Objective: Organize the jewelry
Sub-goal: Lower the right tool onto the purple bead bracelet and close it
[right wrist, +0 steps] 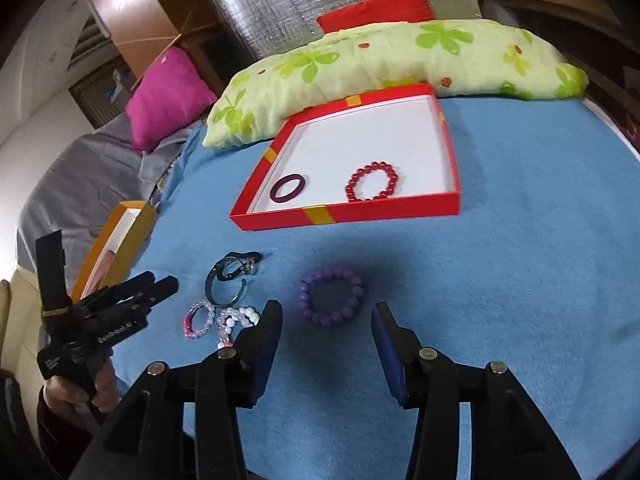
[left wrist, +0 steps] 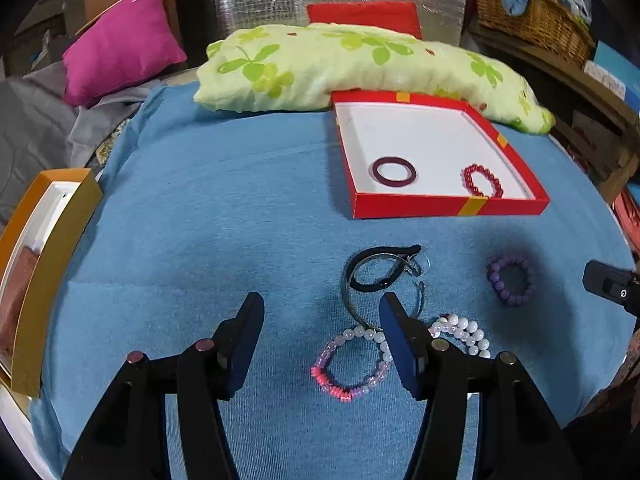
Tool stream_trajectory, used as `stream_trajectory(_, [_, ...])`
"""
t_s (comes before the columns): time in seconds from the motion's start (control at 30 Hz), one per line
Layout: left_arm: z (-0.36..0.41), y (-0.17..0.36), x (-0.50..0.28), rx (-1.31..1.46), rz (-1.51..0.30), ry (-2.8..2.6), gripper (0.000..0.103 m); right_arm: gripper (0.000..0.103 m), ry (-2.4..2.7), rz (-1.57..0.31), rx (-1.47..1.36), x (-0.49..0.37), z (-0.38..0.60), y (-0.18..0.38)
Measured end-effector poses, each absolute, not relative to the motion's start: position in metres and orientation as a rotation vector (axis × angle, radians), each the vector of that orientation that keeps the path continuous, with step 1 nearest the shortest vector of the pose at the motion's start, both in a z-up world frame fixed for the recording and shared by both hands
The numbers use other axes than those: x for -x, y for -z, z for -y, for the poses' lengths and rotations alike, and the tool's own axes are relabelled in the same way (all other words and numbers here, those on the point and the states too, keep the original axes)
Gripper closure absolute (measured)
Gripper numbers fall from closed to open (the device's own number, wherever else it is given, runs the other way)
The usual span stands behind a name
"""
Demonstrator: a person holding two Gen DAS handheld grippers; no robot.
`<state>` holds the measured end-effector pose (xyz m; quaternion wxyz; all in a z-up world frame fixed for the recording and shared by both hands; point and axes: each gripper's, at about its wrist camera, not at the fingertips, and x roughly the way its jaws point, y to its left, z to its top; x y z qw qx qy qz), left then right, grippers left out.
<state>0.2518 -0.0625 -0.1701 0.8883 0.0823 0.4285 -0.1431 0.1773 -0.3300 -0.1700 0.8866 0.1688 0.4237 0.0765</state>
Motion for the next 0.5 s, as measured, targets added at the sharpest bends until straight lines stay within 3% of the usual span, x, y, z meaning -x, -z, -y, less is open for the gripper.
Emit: stream_trajectory(0.5, [0.076, 0.189, -0.271, -0.196, -0.967, 0.294, 0.042, 0.053, -0.155, -0.949, -0.389, -0.198, 0.334, 0.185])
